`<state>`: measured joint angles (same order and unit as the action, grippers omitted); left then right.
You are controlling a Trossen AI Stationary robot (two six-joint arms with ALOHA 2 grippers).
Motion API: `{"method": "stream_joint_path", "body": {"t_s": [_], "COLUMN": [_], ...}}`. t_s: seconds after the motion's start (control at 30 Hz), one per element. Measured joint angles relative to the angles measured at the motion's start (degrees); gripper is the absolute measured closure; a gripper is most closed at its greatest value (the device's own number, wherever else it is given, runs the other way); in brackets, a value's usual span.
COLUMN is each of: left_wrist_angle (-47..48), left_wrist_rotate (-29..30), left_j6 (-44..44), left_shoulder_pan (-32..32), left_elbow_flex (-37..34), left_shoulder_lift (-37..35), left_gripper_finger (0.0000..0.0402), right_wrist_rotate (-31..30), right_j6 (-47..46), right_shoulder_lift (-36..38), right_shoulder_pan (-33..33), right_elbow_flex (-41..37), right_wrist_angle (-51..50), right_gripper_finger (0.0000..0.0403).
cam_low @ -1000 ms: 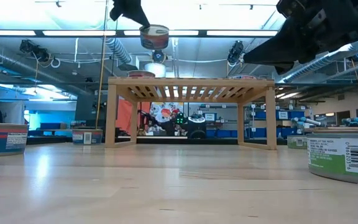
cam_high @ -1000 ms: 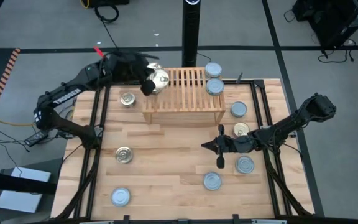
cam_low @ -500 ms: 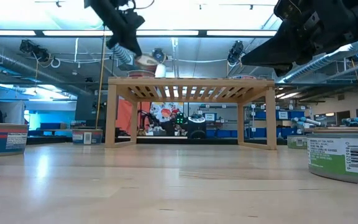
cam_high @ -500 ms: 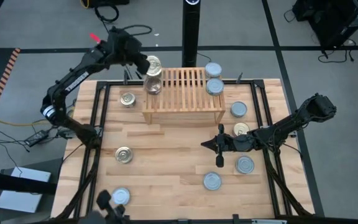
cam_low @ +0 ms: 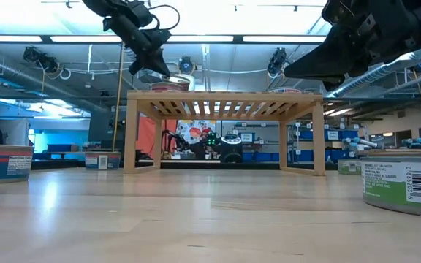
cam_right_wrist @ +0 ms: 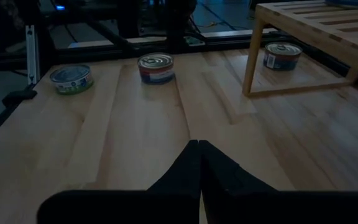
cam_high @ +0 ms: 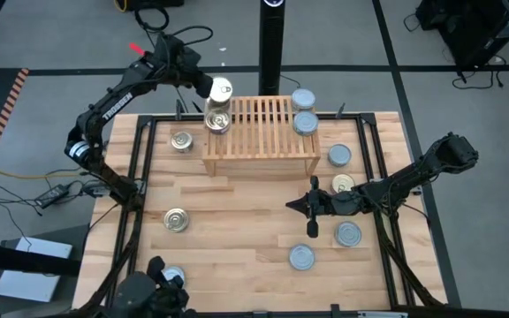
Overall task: Stack canned seafood by type on shelf
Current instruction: Stack the blue-pink tuna can on top of the other blue tuna can on the shelf
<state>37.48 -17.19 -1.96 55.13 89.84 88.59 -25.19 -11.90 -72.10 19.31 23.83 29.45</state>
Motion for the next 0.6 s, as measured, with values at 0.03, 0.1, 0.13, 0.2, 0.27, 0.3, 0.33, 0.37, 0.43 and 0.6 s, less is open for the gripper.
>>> {"method": "stream_joint_path", "body": {"t_s": [0.03, 0.1, 0.13, 0.2, 0.27, 0.3, 0.33, 0.37, 0.43, 0.6], "left_wrist_angle": [0.1, 0.1, 0.3, 1.1, 1.4, 1.4, 1.5, 1.5, 1.6, 2.8], "left_wrist_rotate": [0.0, 0.1, 0.2, 0.4, 0.7, 0.8, 0.8, 1.0, 1.6, 2.5], "left_j6": [0.0, 0.0, 0.0, 0.0, 0.0, 0.0, 0.0, 0.0, 0.1, 1.5], "left_shoulder_pan": [0.0, 0.0, 0.0, 0.0, 0.0, 0.0, 0.0, 0.0, 0.0, -0.1], "left_elbow_flex": [0.0, 0.0, 0.0, 0.0, 0.0, -0.1, -0.1, -0.1, -0.1, -0.1], "left_shoulder_lift": [0.0, 0.0, 0.0, 0.0, 0.0, 0.0, 0.0, 0.0, 0.0, -0.1], "left_gripper_finger": [0.0401, 0.0401, 0.0401, 0.0401, 0.0401, 0.0401, 0.0401, 0.0401, 0.0401, 0.0401], "right_wrist_rotate": [0.0, 0.0, 0.0, 0.0, 0.0, 0.0, 0.0, 0.0, 0.0, 0.0], "right_j6": [0.0, 0.0, 0.0, 0.0, 0.0, 0.0, 0.0, 0.0, -0.2, -0.4], "right_shoulder_lift": [0.0, 0.0, 0.0, 0.0, 0.0, 0.0, 0.0, 0.0, 0.0, 0.0], "right_shoulder_pan": [0.0, 0.0, 0.0, 0.0, 0.0, 0.0, 0.0, 0.0, 0.0, 0.0], "right_elbow_flex": [0.0, 0.0, 0.0, 0.0, 0.0, 0.0, 0.0, 0.0, 0.0, 0.0], "right_wrist_angle": [0.0, 0.0, 0.0, 0.0, 0.0, 0.0, 0.0, 0.0, 0.0, 0.0], "right_gripper_finger": [0.0394, 0.0394, 0.0394, 0.0394, 0.0394, 0.0394, 0.0394, 0.0394, 0.0394, 0.0394]}}
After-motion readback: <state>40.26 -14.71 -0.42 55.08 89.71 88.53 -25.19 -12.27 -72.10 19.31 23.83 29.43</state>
